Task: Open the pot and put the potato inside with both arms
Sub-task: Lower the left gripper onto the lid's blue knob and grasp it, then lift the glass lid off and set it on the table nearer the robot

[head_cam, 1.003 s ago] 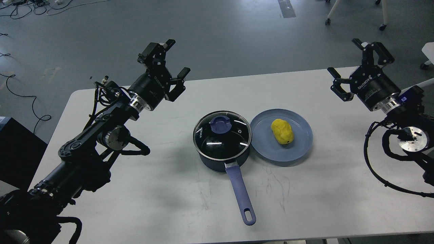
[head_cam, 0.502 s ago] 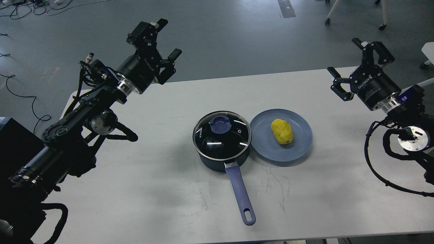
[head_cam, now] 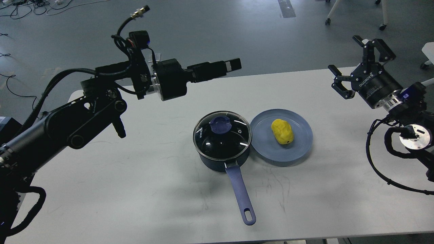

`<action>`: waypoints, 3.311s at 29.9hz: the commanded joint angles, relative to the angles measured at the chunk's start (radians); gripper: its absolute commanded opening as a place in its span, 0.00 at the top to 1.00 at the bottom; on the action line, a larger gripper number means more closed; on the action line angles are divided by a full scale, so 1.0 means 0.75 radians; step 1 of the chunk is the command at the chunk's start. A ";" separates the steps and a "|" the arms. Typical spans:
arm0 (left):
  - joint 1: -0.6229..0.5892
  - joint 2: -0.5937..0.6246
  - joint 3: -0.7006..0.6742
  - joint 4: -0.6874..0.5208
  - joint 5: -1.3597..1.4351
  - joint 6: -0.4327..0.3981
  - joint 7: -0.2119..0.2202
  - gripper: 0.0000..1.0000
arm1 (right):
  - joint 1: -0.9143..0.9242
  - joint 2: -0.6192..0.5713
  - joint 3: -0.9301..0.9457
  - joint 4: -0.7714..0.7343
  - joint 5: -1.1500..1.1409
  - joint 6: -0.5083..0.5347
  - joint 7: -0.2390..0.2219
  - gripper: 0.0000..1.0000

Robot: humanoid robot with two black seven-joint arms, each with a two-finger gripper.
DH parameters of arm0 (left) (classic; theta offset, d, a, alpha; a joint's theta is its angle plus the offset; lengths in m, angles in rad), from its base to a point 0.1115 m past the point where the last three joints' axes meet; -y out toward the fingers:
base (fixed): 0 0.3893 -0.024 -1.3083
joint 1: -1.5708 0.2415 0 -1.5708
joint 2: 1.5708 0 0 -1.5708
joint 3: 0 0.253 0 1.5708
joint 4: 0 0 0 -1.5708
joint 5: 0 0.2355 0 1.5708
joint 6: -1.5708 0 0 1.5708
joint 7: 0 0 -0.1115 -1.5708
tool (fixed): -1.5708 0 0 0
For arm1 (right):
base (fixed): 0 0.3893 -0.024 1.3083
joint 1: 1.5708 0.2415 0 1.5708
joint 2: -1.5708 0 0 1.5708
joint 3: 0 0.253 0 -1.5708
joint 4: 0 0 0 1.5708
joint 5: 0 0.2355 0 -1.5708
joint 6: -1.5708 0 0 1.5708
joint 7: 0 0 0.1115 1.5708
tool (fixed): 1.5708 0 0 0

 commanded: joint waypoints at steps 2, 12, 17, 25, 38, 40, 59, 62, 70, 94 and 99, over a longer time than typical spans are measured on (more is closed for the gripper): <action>-0.142 -0.014 0.208 -0.002 0.223 0.002 0.000 0.02 | -0.006 -0.025 -0.002 0.019 0.000 0.000 0.000 0.00; -0.190 -0.164 0.352 0.120 0.481 0.007 0.000 0.02 | -0.010 -0.033 -0.004 0.019 0.000 0.000 0.000 0.00; -0.165 -0.164 0.411 0.149 0.490 0.017 0.000 0.02 | -0.010 -0.033 -0.002 0.019 0.000 0.000 0.000 0.00; -0.098 -0.164 0.413 0.208 0.490 0.029 0.000 0.02 | -0.012 -0.033 -0.002 0.019 0.000 0.000 0.000 0.00; -0.073 -0.162 0.415 0.237 0.490 0.031 0.000 0.18 | -0.014 -0.033 -0.004 0.019 -0.002 0.000 0.000 0.00; -0.073 -0.164 0.415 0.237 0.490 0.031 0.000 0.31 | -0.014 -0.033 -0.006 0.019 -0.002 0.000 0.000 0.00; -0.184 0.143 0.405 0.069 0.488 0.031 0.000 0.75 | -0.018 -0.035 -0.004 0.021 -0.002 0.000 0.000 0.00; -0.163 0.296 0.411 0.041 0.486 0.033 0.000 0.74 | -0.018 -0.035 -0.004 0.021 -0.004 0.000 0.000 0.00; 0.059 0.544 0.409 0.049 0.467 0.121 0.000 0.73 | -0.018 -0.035 -0.006 0.021 -0.004 0.000 0.000 0.00; 0.379 0.581 0.333 0.214 0.363 0.215 0.000 0.58 | -0.018 -0.033 -0.008 0.029 -0.010 0.000 0.000 0.00; 0.397 0.579 0.317 0.237 0.361 0.215 0.000 0.46 | -0.018 -0.035 -0.008 0.029 -0.010 0.000 0.000 0.00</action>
